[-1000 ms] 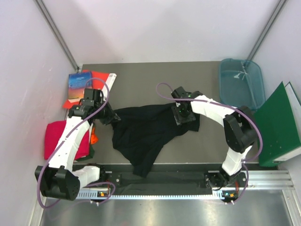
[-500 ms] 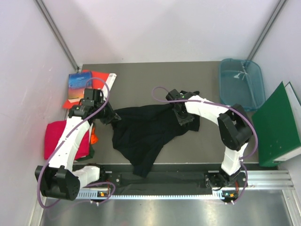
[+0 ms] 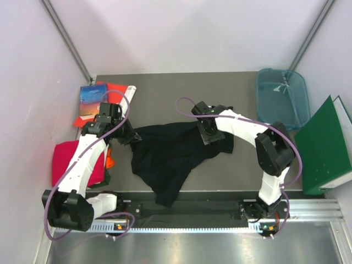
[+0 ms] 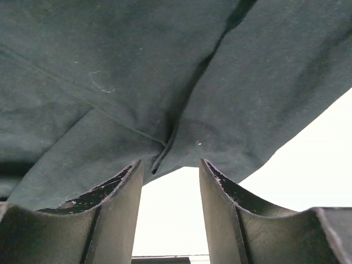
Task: Fold and stack the t-shirts
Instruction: Flatten out the tshirt
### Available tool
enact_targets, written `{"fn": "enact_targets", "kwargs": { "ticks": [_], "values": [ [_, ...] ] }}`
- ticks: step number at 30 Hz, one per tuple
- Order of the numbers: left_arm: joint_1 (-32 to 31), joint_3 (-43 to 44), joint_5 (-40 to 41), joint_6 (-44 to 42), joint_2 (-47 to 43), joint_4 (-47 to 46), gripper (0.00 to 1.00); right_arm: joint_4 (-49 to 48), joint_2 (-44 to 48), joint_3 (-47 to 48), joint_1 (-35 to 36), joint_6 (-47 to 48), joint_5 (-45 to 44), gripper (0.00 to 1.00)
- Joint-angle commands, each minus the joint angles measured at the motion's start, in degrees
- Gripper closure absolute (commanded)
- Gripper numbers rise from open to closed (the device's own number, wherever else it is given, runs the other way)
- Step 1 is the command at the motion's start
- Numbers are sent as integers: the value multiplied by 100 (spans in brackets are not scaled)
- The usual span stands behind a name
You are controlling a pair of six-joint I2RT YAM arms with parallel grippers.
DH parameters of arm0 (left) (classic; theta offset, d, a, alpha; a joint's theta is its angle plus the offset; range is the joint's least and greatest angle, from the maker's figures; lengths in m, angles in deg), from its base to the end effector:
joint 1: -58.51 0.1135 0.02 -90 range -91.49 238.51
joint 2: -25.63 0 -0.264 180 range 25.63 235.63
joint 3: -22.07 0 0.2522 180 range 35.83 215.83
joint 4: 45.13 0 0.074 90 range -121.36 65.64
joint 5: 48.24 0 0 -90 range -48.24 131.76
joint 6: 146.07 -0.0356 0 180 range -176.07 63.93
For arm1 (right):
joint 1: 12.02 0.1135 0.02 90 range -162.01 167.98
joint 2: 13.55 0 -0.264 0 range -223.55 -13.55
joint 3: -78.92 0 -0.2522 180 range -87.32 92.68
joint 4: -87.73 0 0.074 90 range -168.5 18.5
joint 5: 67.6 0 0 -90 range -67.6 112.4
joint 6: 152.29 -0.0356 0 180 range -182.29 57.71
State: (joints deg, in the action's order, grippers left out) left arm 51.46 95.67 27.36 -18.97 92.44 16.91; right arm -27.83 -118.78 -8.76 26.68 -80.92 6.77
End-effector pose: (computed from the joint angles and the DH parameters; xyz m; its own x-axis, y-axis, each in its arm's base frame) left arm 0.2255 -0.0368 0.2969 -0.8069 -0.4889 -0.3314 -0.2849 0.8136 -0.5068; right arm 0.2861 0.2169 0.2062 -0.8992 -0.3262 -0.2915 -0.2837 0.9420 -0.1792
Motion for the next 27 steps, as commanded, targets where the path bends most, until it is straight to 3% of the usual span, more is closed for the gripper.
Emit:
{"fn": "enact_targets", "kwargs": {
  "ticks": [1, 4, 7, 15, 21, 25, 27],
  "values": [
    [10, 11, -99, -186, 25, -213, 100, -31, -40, 203, 173, -141, 43, 54],
    [10, 46, -99, -238, 34, -204, 100, -137, -260, 115, 182, -193, 0, 57],
    [11, 72, -73, -274, 17, -160, 100, -155, -349, 89, 200, -211, -123, 70],
    [11, 63, -55, -370, -18, -125, 100, 4, -692, 229, 200, -246, -527, 71],
    [11, 81, -2, -449, -10, -107, 100, 91, -718, 212, 208, -299, -878, 76],
    [11, 46, -20, -467, -1, -125, 100, 83, -674, 107, 199, -299, -985, 98],
    [11, 46, -20, -493, 8, -134, 100, 109, -587, 106, 199, -299, -1011, 100]
  ]
}}
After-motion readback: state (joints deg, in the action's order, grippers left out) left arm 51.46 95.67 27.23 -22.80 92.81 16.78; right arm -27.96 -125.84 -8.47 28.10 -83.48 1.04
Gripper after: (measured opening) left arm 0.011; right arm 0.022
